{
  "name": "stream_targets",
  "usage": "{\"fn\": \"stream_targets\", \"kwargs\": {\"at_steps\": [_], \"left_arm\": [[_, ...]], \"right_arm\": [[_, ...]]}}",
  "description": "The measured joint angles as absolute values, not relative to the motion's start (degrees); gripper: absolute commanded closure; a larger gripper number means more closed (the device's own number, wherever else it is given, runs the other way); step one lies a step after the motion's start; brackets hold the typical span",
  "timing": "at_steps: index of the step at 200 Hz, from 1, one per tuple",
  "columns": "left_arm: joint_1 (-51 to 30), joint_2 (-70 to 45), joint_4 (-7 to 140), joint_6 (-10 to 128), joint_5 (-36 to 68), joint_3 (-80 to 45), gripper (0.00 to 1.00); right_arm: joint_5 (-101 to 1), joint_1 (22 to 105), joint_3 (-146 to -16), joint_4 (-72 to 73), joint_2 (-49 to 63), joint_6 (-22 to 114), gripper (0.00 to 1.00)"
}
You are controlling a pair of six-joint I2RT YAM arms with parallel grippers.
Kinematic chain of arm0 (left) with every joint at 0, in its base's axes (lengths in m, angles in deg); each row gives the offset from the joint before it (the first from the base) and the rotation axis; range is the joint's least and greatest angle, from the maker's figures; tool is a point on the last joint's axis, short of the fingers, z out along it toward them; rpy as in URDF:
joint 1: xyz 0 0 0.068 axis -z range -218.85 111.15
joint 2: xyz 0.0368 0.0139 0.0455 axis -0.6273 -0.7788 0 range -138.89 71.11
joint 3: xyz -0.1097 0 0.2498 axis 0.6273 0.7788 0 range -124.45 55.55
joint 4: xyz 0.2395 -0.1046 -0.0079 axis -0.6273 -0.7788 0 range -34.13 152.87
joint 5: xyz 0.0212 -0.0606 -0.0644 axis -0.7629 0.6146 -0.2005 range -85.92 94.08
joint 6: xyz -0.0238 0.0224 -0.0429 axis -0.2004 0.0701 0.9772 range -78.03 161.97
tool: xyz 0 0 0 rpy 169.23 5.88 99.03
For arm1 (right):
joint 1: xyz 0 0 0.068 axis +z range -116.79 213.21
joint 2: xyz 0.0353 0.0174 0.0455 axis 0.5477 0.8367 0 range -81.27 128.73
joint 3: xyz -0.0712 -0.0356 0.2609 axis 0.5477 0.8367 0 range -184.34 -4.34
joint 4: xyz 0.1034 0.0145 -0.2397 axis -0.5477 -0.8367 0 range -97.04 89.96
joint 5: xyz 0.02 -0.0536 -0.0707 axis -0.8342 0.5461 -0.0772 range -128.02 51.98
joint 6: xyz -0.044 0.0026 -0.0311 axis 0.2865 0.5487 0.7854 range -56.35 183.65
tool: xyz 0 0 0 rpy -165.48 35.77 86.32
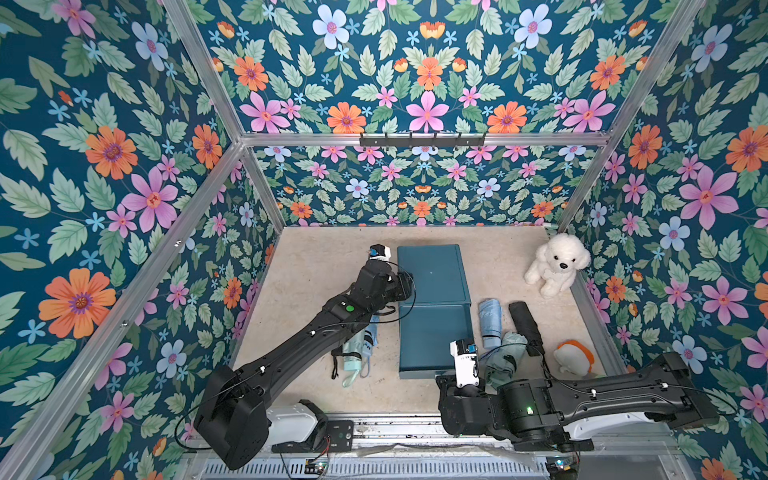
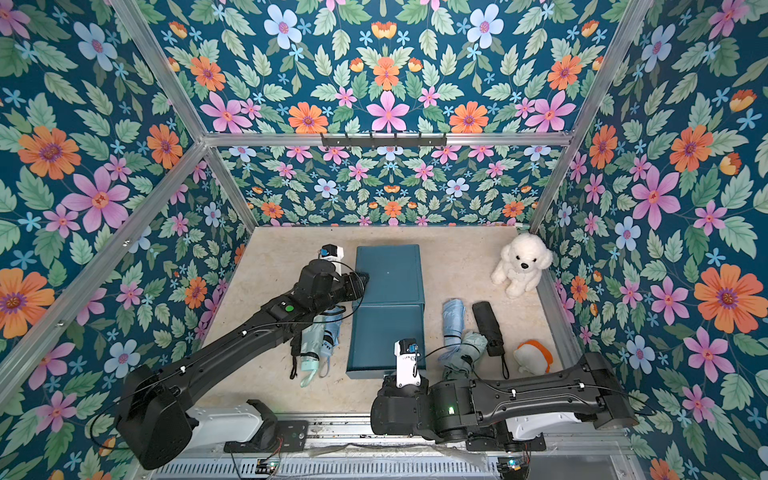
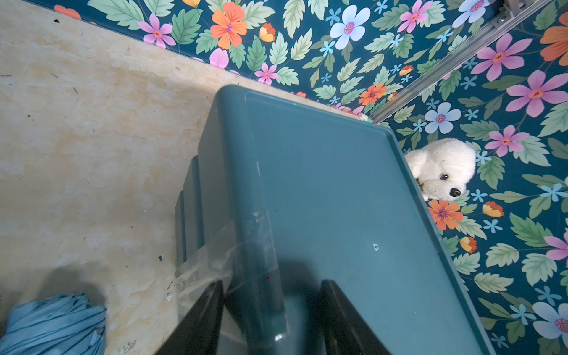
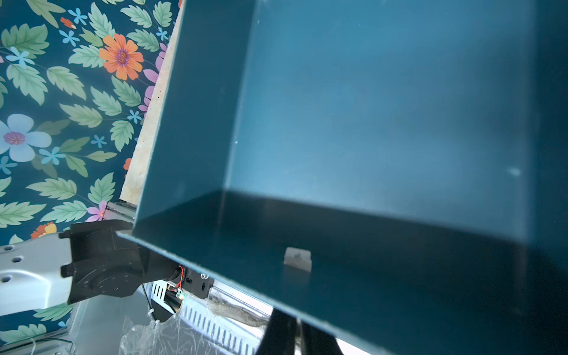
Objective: Place the umbrella in the drawer by color
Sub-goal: Open the drawer in the storage box, then pick up the umbrella from the center of the board.
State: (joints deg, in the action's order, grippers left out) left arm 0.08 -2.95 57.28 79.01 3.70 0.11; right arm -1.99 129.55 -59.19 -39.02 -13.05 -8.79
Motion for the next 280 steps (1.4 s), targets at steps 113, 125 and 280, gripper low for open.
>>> {"fn": "stream_targets", "kwargs": {"at_steps": [113,125,280], "left_arm": [[0.08,-3.24,53.90,77.09,3.13,-2.23,0.41],[0.04,-3.10,52.89,76.89,3.13,-2.76,0.41],[-0.05,3.82,48.54,76.30,4.07,-0.94,0.39]], "right_arm": [[2.69,133.15,-73.70,-48.09,-18.12,-0.73,0.29],[3.71,129.41,-76.83,-49.82,-18.84,0.39,0.30],[-35.26,52.32,-50.99,-28.92,-5.77,29.94,0.30]]}}
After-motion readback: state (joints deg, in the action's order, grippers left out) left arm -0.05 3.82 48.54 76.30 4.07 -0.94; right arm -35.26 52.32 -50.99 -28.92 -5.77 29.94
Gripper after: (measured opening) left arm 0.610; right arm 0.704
